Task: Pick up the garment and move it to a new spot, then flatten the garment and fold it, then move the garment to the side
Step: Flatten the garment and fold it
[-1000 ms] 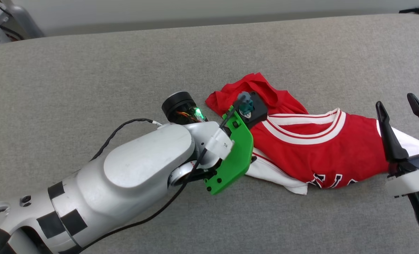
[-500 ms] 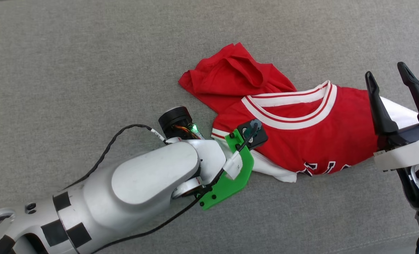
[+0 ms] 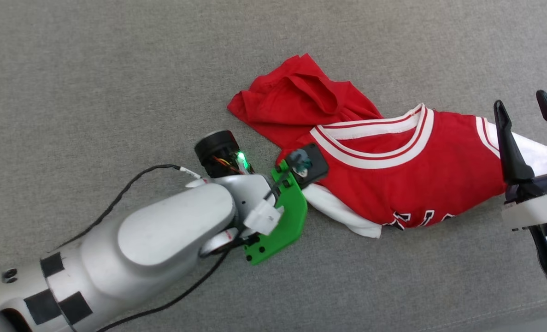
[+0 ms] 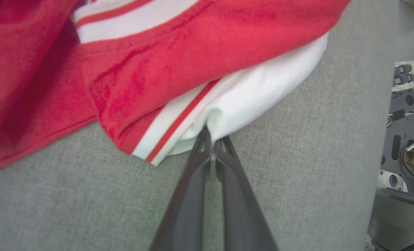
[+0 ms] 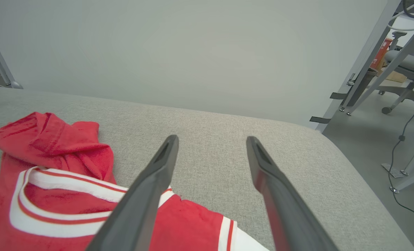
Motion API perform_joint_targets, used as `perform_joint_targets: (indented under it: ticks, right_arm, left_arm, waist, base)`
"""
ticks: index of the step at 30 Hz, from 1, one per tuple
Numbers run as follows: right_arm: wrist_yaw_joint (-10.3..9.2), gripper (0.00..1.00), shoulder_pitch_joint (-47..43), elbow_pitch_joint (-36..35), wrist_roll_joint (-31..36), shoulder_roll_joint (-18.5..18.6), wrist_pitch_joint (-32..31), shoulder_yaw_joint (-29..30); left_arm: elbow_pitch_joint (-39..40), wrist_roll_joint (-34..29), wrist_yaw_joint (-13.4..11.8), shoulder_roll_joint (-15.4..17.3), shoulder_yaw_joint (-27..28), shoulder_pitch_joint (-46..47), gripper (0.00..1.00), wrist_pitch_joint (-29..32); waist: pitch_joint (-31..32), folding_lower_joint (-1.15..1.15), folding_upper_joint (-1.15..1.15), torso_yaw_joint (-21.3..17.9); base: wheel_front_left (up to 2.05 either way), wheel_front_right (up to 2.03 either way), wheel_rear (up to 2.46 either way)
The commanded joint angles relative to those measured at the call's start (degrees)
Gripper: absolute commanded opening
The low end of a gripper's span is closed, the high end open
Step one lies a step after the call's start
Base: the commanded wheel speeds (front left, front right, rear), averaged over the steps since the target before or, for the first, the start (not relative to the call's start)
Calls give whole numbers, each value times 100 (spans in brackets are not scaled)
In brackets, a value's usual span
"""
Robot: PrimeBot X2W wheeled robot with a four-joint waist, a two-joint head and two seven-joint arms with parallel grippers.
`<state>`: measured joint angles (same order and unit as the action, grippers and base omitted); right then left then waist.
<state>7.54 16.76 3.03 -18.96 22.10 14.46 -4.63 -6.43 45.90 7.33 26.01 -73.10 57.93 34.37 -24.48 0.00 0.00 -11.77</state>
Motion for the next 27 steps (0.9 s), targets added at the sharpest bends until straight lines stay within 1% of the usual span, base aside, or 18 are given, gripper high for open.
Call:
perform_joint_targets:
  ticks: [1, 3, 6, 10, 12, 16, 20, 22, 24, 27]
  right_arm:
    - [-5, 100, -283, 33, 40, 11, 53, 135]
    - [-5, 100, -398, 46, 44, 11, 53, 205]
    - [-5, 100, -513, 53, 56, 18, 53, 283]
    - [-5, 100, -550, 49, 70, 31, 53, 304]
    - [-5, 100, -552, 58, 88, 53, 53, 274]
    - [-5, 100, -553, 90, 111, 93, 53, 266]
    - [-5, 100, -551, 117, 112, 104, 53, 276]
    - [-5, 100, -546, 161, 112, 116, 53, 250]
    - [-5, 100, -524, 195, 104, 130, 53, 216]
    - [-5, 100, -541, 246, 87, 157, 53, 223]
  left_arm:
    - [81, 206, 15, 416, 230, 141, 0, -565]
    - [144, 297, 11, 661, 375, 118, 0, -717]
    - [214, 401, -61, 1032, 508, 25, 0, -782]
    - [144, 577, -243, 1517, 670, -160, 0, -813]
    - [-11, 538, -309, 1769, 685, -211, 0, -806]
    - [-430, 709, -410, 2042, 798, -381, 0, -898]
    - [-1000, 912, -433, 2052, 852, -562, 0, -997]
    - [-1321, 1035, -427, 1963, 849, -678, 0, -1019]
    - [-1597, 1028, -404, 1866, 794, -754, 0, -1073]
    - [-1931, 1172, -375, 1603, 842, -885, 0, -1292]
  waist:
    - [636, 0, 0, 548]
    - [748, 0, 0, 658]
    - [828, 0, 0, 776]
    - [833, 0, 0, 836]
    - [804, 0, 0, 829]
    - [729, 0, 0, 786]
    - [613, 0, 0, 720]
    - [563, 0, 0, 684]
    - [524, 0, 0, 651]
    - [582, 0, 0, 676]
  base:
    - [0, 0, 0]
    - [0, 0, 0]
    - [0, 0, 0]
    - [0, 0, 0]
    - [0, 0, 0]
    - [0, 0, 0]
    - [0, 0, 0]
    - [0, 0, 0]
    - [0, 0, 0]
    - [0, 0, 0]
